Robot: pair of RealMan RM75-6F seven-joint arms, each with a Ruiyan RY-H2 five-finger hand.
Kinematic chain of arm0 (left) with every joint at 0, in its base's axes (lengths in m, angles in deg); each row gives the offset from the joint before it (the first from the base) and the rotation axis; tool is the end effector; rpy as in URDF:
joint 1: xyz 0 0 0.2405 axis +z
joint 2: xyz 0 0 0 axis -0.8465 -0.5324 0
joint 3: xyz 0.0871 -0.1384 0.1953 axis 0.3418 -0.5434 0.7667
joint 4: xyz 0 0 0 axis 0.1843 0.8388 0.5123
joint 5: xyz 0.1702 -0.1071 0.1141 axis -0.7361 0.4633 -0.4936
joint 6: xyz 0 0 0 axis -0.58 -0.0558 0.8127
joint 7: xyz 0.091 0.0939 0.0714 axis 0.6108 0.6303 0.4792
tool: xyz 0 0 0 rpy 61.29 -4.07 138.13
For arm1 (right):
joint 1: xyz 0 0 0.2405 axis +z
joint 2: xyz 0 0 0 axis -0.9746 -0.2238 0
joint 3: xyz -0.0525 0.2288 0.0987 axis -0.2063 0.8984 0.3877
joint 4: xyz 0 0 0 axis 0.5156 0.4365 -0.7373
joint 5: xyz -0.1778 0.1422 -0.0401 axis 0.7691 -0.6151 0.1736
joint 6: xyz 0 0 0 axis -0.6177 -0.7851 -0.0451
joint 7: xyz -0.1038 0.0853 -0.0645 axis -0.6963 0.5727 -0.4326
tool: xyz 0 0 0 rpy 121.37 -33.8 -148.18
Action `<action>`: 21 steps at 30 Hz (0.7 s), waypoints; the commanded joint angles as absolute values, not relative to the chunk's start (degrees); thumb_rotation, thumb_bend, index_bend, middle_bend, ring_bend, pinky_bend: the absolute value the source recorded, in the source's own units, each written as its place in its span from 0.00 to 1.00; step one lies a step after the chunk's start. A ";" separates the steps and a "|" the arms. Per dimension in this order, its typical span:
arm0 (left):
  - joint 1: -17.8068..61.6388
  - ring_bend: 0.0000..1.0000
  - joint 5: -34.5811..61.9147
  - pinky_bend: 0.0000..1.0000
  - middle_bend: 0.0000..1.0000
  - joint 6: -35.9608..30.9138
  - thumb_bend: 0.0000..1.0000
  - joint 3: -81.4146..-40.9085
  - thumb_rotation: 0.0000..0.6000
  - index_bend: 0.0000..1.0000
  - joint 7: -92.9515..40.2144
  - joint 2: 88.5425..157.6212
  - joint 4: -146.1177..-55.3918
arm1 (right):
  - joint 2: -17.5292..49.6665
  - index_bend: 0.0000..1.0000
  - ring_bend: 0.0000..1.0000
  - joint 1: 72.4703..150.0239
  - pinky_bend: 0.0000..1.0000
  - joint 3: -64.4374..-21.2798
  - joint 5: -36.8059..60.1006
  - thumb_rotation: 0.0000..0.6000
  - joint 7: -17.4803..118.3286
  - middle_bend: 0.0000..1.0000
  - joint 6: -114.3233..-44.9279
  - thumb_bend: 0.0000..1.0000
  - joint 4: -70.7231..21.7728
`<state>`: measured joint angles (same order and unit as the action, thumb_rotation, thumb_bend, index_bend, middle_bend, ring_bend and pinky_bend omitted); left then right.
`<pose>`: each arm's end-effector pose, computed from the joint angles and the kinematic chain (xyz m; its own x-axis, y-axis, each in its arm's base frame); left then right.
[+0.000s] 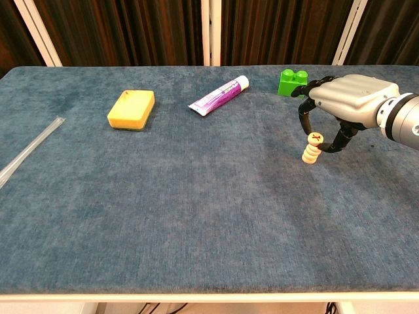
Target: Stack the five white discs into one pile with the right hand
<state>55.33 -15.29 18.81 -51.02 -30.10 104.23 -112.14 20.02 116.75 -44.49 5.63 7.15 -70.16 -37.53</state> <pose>-0.3526 0.1559 0.1401 0.4779 0.0893 0.8739 0.8784 -0.0367 -0.4766 -0.1747 -0.3365 -0.0385 0.6960 -0.2421 0.6759 -0.7105 -0.3679 0.5999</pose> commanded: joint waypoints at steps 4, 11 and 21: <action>55.30 0.00 -15.17 0.00 0.00 18.72 0.03 -51.07 1.00 0.00 -30.01 104.27 -112.18 | 19.48 0.51 0.00 117.06 0.00 -45.09 5.27 1.00 7.64 0.07 -70.65 0.24 -38.10; 55.21 0.00 -15.07 0.00 0.00 18.52 0.03 -51.10 1.00 0.00 -29.86 104.21 -112.40 | 18.78 0.51 0.00 117.47 0.00 -45.92 3.98 1.00 7.50 0.06 -70.90 0.24 -38.98; 55.17 0.00 -14.95 0.00 0.00 18.49 0.03 -51.18 1.00 0.00 -29.63 104.07 -112.71 | 19.07 0.48 0.00 118.33 0.00 -46.58 3.00 1.00 7.74 0.06 -71.28 0.24 -38.68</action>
